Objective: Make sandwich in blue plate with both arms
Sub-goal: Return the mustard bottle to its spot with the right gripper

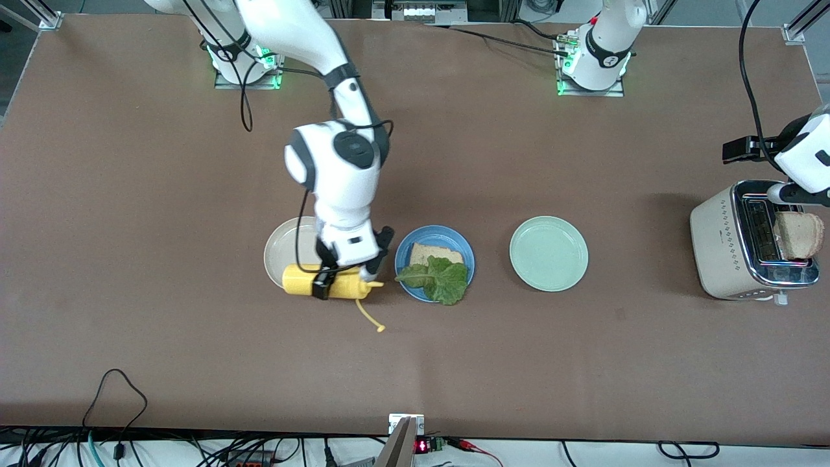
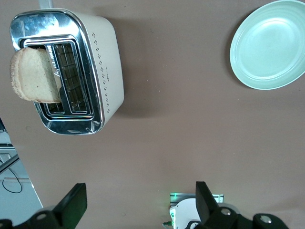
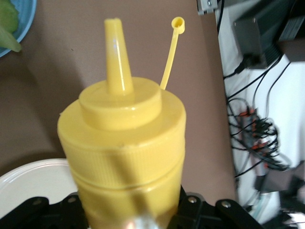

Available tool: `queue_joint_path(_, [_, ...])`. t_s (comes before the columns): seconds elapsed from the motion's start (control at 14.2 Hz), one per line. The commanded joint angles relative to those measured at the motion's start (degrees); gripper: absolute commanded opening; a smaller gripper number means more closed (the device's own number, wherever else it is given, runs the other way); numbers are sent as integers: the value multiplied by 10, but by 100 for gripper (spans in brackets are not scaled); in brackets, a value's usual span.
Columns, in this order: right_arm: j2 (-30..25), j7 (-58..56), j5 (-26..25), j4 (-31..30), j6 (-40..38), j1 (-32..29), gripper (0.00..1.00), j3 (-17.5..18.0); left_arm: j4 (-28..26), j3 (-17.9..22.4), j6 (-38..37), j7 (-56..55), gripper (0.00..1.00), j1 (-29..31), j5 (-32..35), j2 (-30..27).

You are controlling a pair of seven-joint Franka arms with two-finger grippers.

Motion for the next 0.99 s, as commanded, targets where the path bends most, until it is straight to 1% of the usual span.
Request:
queue_joint_path(0.0, [-103, -4, 34, -70, 2, -106, 0, 102, 14, -4, -5, -2, 100, -2, 8, 4])
queue_joint_path(0.21, [-170, -39, 90, -134, 4, -229, 0, 182, 14, -4, -5, 1, 100, -2, 8, 3])
queue_joint_path(0.28, [-184, -72, 118, -149, 4, -276, 0, 209, 12, -4, -5, 2, 100, -2, 7, 2])
queue_joint_path(0.42, [-201, -148, 167, -173, 3, -357, 0, 245, 11, -4, -5, 4, 100, -2, 7, 3])
queue_joint_path(0.56, [-213, -258, 217, -198, 2, -430, 0, 280, 10, -4, -4, 4, 100, -2, 6, 3])
queue_joint_path(0.78, [-233, -441, 312, -246, 0, -556, 0, 351, 11, -4, 2, 4, 100, -2, 5, 3])
queue_joint_path(0.92, [-242, -542, 352, -275, -7, -618, 0, 386, 12, -7, 7, 4, 100, -2, 4, 3])
